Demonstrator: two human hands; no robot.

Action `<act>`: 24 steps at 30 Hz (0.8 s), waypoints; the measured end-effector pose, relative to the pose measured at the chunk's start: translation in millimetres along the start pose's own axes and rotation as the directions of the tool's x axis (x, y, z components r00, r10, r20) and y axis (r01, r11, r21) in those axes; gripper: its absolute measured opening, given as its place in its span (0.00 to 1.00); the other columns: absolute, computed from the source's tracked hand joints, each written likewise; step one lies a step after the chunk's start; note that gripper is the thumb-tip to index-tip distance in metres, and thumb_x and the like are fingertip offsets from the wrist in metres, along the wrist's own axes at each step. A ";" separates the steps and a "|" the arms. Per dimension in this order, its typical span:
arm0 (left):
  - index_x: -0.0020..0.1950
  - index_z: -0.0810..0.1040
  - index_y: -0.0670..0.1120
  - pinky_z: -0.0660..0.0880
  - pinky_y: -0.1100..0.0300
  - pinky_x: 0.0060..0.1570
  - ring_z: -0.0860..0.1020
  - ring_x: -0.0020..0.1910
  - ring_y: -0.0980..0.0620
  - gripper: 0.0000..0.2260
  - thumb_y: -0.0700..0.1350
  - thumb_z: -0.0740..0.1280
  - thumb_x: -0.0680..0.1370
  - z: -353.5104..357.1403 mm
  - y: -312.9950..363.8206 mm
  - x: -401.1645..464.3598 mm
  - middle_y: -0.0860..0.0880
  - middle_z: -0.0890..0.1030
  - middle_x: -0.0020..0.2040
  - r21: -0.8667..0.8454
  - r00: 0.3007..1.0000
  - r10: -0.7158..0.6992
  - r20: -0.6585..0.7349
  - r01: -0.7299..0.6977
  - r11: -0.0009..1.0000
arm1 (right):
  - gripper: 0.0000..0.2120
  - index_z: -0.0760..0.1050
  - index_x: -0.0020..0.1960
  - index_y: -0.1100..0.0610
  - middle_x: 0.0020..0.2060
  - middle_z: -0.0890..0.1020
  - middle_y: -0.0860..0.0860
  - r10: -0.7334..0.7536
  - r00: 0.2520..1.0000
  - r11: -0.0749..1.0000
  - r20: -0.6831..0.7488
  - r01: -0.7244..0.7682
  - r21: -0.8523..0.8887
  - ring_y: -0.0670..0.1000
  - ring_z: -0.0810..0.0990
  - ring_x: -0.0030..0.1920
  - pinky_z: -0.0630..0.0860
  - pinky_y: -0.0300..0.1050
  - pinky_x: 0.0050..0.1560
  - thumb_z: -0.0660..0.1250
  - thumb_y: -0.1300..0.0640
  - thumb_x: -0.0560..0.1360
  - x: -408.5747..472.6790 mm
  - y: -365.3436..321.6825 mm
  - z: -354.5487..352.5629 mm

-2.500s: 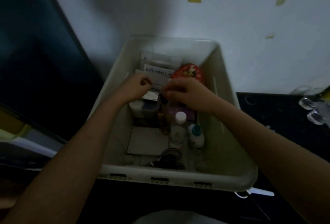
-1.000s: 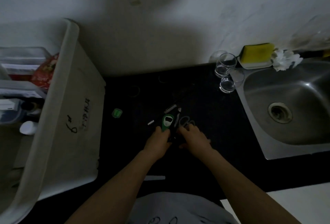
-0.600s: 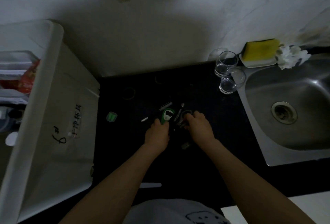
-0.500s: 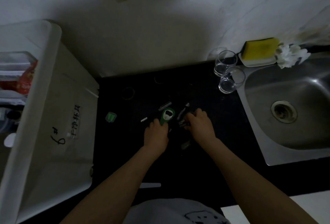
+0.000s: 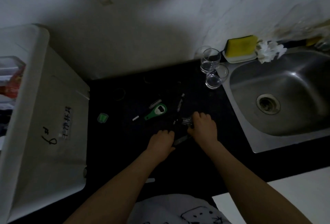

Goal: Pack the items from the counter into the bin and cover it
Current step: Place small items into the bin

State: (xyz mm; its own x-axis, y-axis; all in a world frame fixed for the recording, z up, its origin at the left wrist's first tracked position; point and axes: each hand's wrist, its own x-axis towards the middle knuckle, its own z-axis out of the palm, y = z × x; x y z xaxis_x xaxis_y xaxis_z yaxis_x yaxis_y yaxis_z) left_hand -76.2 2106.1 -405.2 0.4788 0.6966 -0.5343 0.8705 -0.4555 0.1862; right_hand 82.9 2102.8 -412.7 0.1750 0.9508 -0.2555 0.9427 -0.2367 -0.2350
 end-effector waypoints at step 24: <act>0.46 0.72 0.47 0.74 0.57 0.49 0.76 0.50 0.48 0.07 0.40 0.69 0.73 -37.9 -60.8 -52.4 0.46 0.77 0.52 -0.420 0.983 -0.181 -0.009 0.161 0.893 | 0.03 0.74 0.44 0.54 0.43 0.80 0.54 0.073 0.980 0.666 0.188 -0.188 0.722 0.53 0.80 0.45 0.76 0.47 0.48 0.62 0.57 0.75 -37.3 -20.3 -23.8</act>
State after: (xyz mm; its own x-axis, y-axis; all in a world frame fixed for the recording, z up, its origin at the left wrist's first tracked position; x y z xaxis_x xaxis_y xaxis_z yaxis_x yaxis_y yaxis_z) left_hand -150.0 2118.3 -357.2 0.3140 0.7727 -0.5517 0.9024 -0.0624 0.4263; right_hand 64.1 2076.9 -376.1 0.1869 0.8767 -0.4432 0.3894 -0.4803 -0.7859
